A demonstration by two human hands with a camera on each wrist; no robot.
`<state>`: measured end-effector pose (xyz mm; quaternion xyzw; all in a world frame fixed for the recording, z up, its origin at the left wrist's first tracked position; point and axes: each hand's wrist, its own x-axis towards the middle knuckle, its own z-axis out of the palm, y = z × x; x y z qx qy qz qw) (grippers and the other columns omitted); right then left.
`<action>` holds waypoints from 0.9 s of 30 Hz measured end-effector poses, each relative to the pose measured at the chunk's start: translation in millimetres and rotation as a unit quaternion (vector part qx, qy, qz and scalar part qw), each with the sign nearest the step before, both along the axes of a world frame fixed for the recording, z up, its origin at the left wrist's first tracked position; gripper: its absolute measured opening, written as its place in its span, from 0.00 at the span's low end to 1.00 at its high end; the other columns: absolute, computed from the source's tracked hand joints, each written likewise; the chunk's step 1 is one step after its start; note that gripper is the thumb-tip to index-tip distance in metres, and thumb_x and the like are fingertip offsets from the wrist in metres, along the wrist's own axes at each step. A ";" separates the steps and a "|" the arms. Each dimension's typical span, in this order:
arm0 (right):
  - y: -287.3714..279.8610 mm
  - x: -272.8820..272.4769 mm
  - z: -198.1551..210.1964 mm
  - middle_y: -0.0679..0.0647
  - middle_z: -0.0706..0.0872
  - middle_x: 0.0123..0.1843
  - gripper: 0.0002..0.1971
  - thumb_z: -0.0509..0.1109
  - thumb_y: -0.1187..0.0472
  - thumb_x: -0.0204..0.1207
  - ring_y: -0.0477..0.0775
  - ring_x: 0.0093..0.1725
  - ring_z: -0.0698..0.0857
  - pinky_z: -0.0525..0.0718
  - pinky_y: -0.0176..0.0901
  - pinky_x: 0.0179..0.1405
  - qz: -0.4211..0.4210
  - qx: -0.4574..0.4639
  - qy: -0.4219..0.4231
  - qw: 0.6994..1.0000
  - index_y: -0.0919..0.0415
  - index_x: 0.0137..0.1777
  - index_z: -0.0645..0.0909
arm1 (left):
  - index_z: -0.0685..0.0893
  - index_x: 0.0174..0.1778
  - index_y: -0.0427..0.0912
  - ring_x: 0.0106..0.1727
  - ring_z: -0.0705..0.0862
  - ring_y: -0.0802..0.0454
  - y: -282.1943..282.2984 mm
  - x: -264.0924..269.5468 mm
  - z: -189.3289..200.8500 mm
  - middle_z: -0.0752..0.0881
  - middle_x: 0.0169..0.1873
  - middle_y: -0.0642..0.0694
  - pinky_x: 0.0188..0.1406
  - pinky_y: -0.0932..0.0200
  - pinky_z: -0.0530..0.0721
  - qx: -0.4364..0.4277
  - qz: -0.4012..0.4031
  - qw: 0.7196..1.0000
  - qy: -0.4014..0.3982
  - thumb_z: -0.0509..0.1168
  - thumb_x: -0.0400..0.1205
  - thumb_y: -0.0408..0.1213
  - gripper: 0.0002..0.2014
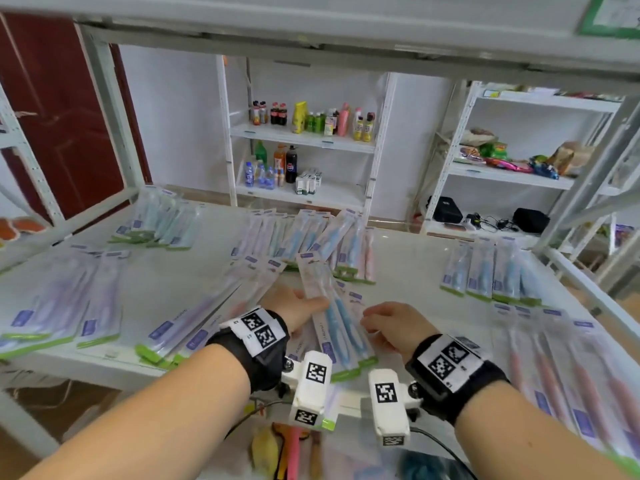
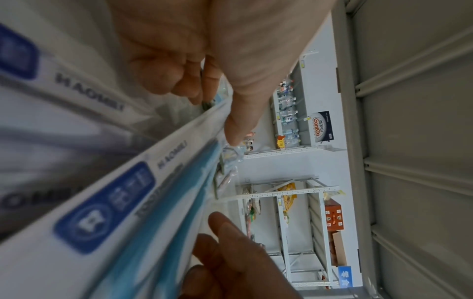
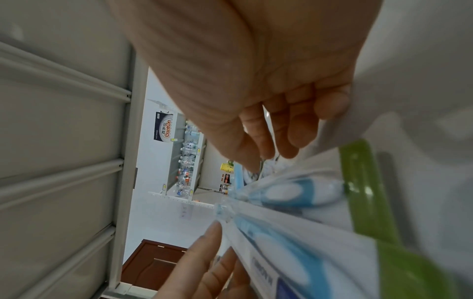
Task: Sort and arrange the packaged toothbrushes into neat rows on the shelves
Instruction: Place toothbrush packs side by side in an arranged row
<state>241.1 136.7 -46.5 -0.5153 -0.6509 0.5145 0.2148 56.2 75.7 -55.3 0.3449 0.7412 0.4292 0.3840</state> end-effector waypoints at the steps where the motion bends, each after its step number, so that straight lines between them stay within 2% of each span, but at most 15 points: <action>1: -2.6 0.3 -1.6 0.53 0.85 0.31 0.03 0.75 0.65 0.70 0.50 0.28 0.80 0.79 0.41 0.34 0.001 0.007 -0.009 1.000 0.57 0.38 0.84 | 0.86 0.49 0.36 0.19 0.74 0.49 -1.5 2.2 -3.9 0.87 0.35 0.35 0.22 0.62 0.68 0.004 -0.020 1.000 -0.012 0.73 0.73 0.48 0.19; 3: -7.2 1.8 -4.9 0.53 0.85 0.32 0.04 0.76 0.62 0.69 0.52 0.32 0.82 0.83 0.47 0.41 0.010 0.026 -0.031 0.999 0.56 0.37 0.83 | 0.88 0.43 0.39 0.23 0.82 0.51 -3.3 5.1 -9.1 0.90 0.36 0.37 0.21 0.64 0.69 0.016 -0.043 0.999 -0.010 0.74 0.72 0.48 0.15; 5: -10.4 4.3 -8.0 0.52 0.86 0.36 0.05 0.77 0.58 0.69 0.52 0.36 0.84 0.84 0.50 0.49 0.014 0.046 -0.056 0.997 0.54 0.40 0.83 | 0.88 0.41 0.43 0.34 0.86 0.54 -4.2 5.6 -10.8 0.90 0.37 0.42 0.25 0.64 0.72 0.020 -0.055 0.998 0.004 0.74 0.71 0.49 0.12; 7: -12.4 6.4 -9.6 0.50 0.86 0.39 0.10 0.77 0.54 0.68 0.51 0.39 0.85 0.85 0.48 0.51 0.015 0.058 -0.076 0.995 0.54 0.46 0.82 | 0.88 0.42 0.42 0.29 0.85 0.51 -4.8 4.7 -11.9 0.89 0.34 0.44 0.25 0.64 0.72 0.014 -0.072 0.997 0.014 0.75 0.71 0.49 0.14; 9: -13.9 6.8 -8.6 0.48 0.85 0.41 0.14 0.77 0.51 0.68 0.48 0.40 0.85 0.84 0.44 0.48 0.024 0.066 -0.096 0.993 0.54 0.51 0.82 | 0.88 0.38 0.41 0.24 0.78 0.54 -5.9 3.3 -12.6 0.86 0.28 0.47 0.25 0.63 0.72 0.011 -0.085 0.996 0.022 0.74 0.71 0.48 0.12; 12: -16.5 4.8 -4.1 0.45 0.84 0.43 0.17 0.76 0.49 0.69 0.46 0.42 0.84 0.80 0.38 0.45 0.048 0.076 -0.134 0.987 0.53 0.55 0.81 | 0.87 0.36 0.41 0.21 0.76 0.55 -8.9 1.5 -12.7 0.83 0.22 0.49 0.24 0.63 0.72 0.014 -0.105 0.994 0.018 0.74 0.73 0.46 0.11; 14: -17.6 2.9 -1.9 0.45 0.83 0.43 0.18 0.76 0.48 0.69 0.46 0.43 0.83 0.78 0.37 0.45 0.057 0.076 -0.150 0.984 0.53 0.56 0.81 | 0.87 0.35 0.37 0.20 0.75 0.53 -10.6 0.1 -13.9 0.82 0.20 0.47 0.24 0.62 0.73 0.020 -0.110 0.994 -0.005 0.73 0.74 0.42 0.10; 18: -18.8 2.2 -0.4 0.46 0.84 0.45 0.18 0.78 0.49 0.67 0.45 0.44 0.83 0.77 0.36 0.44 0.071 0.080 -0.157 0.982 0.52 0.54 0.80 | 0.80 0.27 0.41 0.25 0.77 0.49 -11.6 -3.3 -19.6 0.82 0.22 0.45 0.31 0.59 0.76 0.031 -0.097 0.994 -0.033 0.69 0.77 0.36 0.12; 21: -18.7 2.8 -2.7 0.45 0.85 0.44 0.16 0.78 0.50 0.67 0.45 0.44 0.83 0.79 0.36 0.45 0.072 0.085 -0.161 0.981 0.51 0.53 0.81 | 0.80 0.33 0.39 0.28 0.82 0.50 -13.3 -5.9 -21.5 0.86 0.29 0.42 0.30 0.59 0.80 0.050 -0.089 0.989 -0.108 0.65 0.81 0.34 0.10; 23: -18.7 4.2 -5.3 0.46 0.86 0.44 0.13 0.77 0.53 0.68 0.47 0.44 0.84 0.81 0.39 0.48 0.066 0.076 -0.138 0.985 0.50 0.52 0.82 | 0.82 0.39 0.38 0.31 0.85 0.48 -16.8 -8.1 -20.4 0.88 0.31 0.41 0.37 0.54 0.85 0.066 -0.069 0.978 -0.184 0.64 0.82 0.34 0.07; 26: -18.0 9.2 -8.2 0.47 0.88 0.43 0.05 0.73 0.56 0.71 0.49 0.43 0.86 0.84 0.44 0.50 0.062 0.072 -0.099 0.991 0.45 0.45 0.85 | 0.83 0.45 0.38 0.30 0.86 0.46 -21.7 -13.0 -18.8 0.88 0.31 0.40 0.34 0.51 0.87 0.074 -0.022 0.943 -0.323 0.60 0.85 0.37 0.09; 27: -17.9 10.5 -9.3 0.47 0.88 0.42 0.04 0.72 0.56 0.71 0.51 0.43 0.86 0.84 0.47 0.50 0.059 0.071 -0.090 0.992 0.44 0.43 0.85 | 0.83 0.47 0.38 0.33 0.86 0.44 -22.7 -13.9 -17.6 0.87 0.33 0.38 0.36 0.48 0.87 0.070 -0.010 0.933 -0.354 0.58 0.86 0.39 0.10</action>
